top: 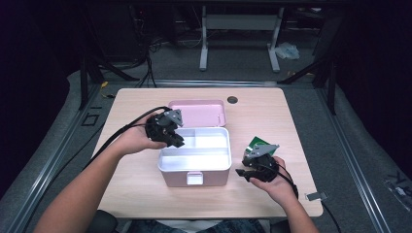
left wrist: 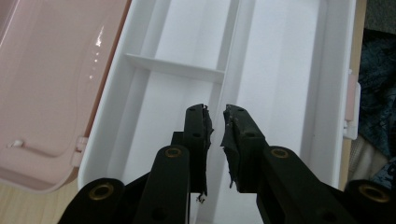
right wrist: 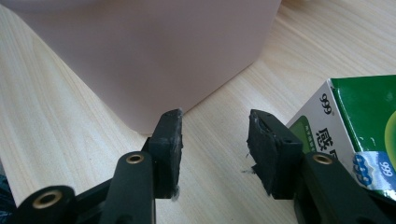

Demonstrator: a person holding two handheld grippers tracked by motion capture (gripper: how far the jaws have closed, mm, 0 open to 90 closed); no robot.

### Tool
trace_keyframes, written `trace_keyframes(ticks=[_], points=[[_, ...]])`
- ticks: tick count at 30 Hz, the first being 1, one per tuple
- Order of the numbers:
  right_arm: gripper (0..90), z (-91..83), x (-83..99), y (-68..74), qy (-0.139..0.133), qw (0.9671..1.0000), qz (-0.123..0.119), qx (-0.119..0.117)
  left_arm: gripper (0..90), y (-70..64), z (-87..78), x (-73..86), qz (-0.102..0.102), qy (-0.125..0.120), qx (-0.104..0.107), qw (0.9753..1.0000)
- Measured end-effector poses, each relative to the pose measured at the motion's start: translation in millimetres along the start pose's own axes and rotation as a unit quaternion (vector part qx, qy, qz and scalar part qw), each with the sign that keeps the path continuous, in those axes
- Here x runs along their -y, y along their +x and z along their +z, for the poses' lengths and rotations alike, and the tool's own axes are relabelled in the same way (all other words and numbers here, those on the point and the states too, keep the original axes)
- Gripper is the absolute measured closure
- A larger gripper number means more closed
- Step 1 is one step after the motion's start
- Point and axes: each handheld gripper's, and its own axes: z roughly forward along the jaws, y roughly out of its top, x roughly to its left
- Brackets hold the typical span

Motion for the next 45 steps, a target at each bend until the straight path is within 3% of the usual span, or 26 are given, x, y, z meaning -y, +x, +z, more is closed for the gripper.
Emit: trace_keyframes(ticks=[24, 33, 41, 45], points=[[54.6, 0.6, 0.7, -0.8, 0.001, 1.0000, -0.001, -0.001, 83.6, 4.2, 37.3, -11.1, 0.002, 0.024, 0.034, 0.9991], [54.6, 1.5, 1.1, -0.8, 0.003, 1.0000, -0.002, -0.002, 85.4, 5.8, 41.2, -12.2, 0.002, 0.032, 0.042, 0.9986], [54.5, 2.2, 1.0, 0.0, 0.006, 1.0000, -0.003, -0.003, 85.7, 6.1, 46.8, -18.5, 0.016, 0.062, 0.043, 0.9970], [54.5, 2.0, 1.0, -0.2, 0.005, 1.0000, -0.003, -0.003, 85.4, 7.3, 49.0, -18.1, 0.012, 0.066, 0.049, 0.9965]])
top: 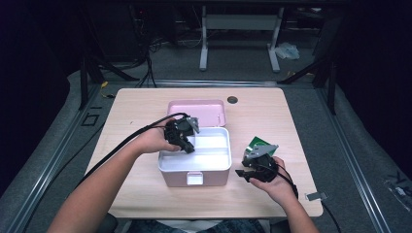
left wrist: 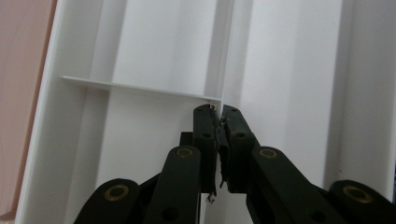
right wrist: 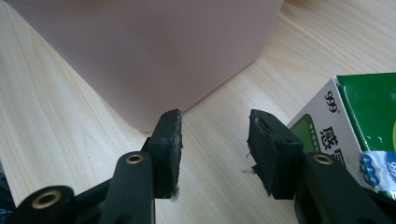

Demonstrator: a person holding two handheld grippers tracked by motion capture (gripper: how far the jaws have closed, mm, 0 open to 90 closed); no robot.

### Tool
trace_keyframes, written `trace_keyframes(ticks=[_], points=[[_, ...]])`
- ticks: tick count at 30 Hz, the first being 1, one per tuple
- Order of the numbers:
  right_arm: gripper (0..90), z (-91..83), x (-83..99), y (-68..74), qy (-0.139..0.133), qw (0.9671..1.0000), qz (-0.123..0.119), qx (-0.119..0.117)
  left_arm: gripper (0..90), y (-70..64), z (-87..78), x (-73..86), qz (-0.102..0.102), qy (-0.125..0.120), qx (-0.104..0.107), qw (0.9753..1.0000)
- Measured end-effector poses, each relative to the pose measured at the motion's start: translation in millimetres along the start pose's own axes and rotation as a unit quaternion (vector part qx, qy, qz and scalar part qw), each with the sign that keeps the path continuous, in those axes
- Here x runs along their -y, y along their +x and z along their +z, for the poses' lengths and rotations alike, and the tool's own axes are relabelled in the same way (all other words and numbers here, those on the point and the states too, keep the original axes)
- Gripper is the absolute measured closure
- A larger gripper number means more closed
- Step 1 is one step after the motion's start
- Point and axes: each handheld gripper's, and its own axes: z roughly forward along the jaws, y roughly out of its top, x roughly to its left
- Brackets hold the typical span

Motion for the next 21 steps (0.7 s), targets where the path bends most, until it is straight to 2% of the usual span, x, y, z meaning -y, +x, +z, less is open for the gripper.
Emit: trace_keyframes(ticks=[8, 10, 13, 21], points=[[54.5, 1.3, 0.0, 0.3, 0.001, 1.0000, -0.002, -0.002, 86.1, 2.3, 0.2, -1.9, 0.002, 0.005, 0.009, 0.9999], [54.5, 1.9, 0.0, 0.7, 0.001, 1.0000, -0.001, -0.002, 86.6, 1.1, 0.4, -6.4, 0.018, 0.022, 0.004, 0.9996], [54.5, 1.8, 0.0, 0.8, 0.001, 1.0000, -0.002, -0.002, 87.2, 0.1, 0.9, -9.2, 0.024, 0.033, 0.001, 0.9992], [54.5, 1.7, 0.6, 0.0, 0.001, 1.0000, 0.000, -0.002, 87.9, 1.2, 0.7, -9.3, 0.033, 0.034, 0.005, 0.9989]])
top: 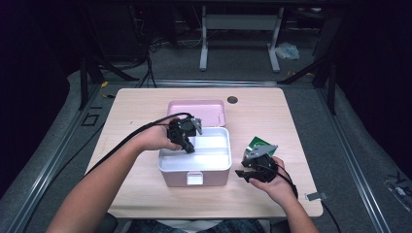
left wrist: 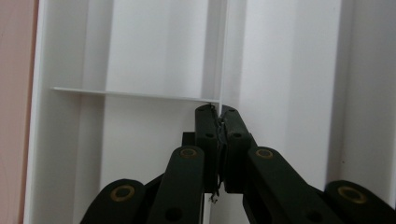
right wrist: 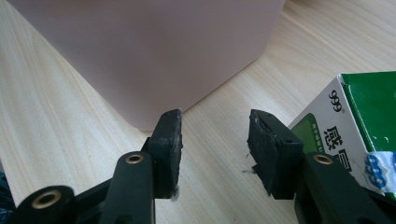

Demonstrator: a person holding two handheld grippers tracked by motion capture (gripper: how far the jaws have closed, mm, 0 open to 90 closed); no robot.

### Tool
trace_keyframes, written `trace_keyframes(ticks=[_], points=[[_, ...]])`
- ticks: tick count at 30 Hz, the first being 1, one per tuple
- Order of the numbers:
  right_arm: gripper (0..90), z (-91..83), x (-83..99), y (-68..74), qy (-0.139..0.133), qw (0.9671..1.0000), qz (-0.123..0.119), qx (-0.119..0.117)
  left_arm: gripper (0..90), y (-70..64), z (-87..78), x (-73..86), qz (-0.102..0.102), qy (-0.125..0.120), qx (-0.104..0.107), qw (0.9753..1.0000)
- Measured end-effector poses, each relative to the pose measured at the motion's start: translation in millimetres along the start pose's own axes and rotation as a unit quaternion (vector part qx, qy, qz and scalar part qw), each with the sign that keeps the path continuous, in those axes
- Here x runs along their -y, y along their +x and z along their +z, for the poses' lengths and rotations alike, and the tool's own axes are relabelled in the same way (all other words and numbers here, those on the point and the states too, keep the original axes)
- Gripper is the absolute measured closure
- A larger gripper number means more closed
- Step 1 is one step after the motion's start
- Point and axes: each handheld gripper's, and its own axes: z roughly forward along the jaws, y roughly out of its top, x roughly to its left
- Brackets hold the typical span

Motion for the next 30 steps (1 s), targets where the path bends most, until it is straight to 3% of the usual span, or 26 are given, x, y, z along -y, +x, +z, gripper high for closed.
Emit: trace_keyframes(ticks=[30], points=[[54.5, 0.4, 0.6, -1.1, -0.002, 1.0000, 0.000, 0.000, 89.5, -5.2, -3.1, 1.1, 0.031, -0.003, -0.009, 0.9995]])
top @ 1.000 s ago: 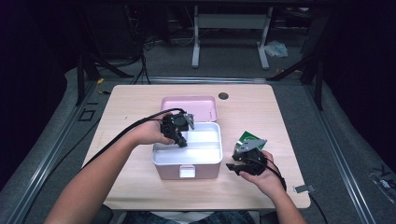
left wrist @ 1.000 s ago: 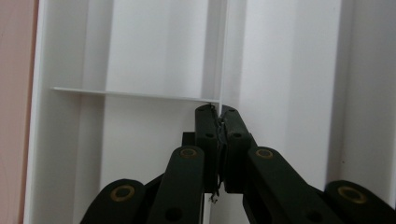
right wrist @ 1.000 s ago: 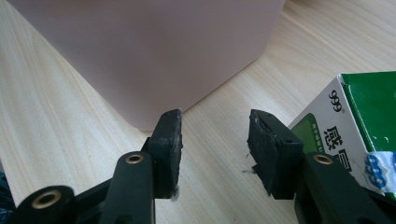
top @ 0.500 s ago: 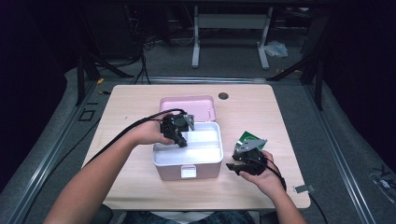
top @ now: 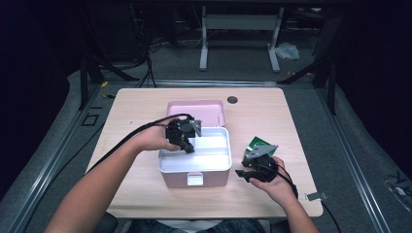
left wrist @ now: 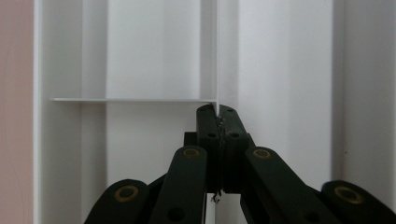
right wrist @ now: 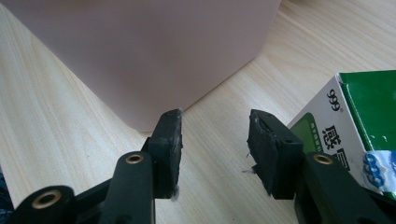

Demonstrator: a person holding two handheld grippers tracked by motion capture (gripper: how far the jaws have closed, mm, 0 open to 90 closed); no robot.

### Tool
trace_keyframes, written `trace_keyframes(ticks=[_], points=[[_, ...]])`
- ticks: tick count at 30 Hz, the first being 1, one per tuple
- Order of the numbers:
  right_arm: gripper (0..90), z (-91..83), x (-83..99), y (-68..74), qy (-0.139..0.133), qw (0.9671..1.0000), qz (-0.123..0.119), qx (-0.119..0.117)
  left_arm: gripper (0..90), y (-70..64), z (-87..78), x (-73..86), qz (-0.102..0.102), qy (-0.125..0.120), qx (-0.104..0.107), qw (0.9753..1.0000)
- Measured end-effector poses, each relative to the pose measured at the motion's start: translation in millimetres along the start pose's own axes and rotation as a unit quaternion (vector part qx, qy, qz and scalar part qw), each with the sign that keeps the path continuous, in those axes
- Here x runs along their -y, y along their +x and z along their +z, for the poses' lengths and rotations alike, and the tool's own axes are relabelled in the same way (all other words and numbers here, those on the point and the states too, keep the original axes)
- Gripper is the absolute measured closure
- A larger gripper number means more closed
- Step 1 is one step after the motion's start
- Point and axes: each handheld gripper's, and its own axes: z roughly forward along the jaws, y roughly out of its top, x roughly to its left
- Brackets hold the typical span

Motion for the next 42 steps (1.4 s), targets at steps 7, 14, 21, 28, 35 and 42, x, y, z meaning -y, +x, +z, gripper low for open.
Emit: trace_keyframes(ticks=[7, 14, 21, 28, 35, 42], points=[[54.5, -0.2, 0.0, 0.0, -0.001, 1.0000, 0.000, 0.000, 89.5, -0.7, -6.8, 1.2, 0.002, -0.011, -0.007, 0.9999], [54.5, -0.2, 0.0, 0.0, -0.001, 1.0000, 0.000, 0.000, 89.5, -1.7, -18.3, 3.6, -0.002, -0.034, -0.007, 0.9994], [54.5, -0.6, -0.3, 0.4, -0.002, 1.0000, 0.001, 0.001, 89.5, -4.9, -37.0, 11.1, -0.006, -0.050, -0.016, 0.9986], [54.5, -1.2, -0.4, 0.7, -0.002, 1.0000, 0.001, 0.002, 89.5, -7.0, -54.2, 29.6, -0.022, -0.058, -0.029, 0.9977], [54.5, -1.2, -0.5, 0.6, -0.003, 1.0000, 0.001, 0.003, 89.5, -3.3, -66.3, 62.8, -0.057, -0.064, -0.043, 0.9954], [54.5, -1.2, -0.7, 0.6, -0.004, 1.0000, 0.002, 0.004, 89.5, -0.6, -82.0, 107.4, -0.100, -0.065, -0.062, 0.9910]])
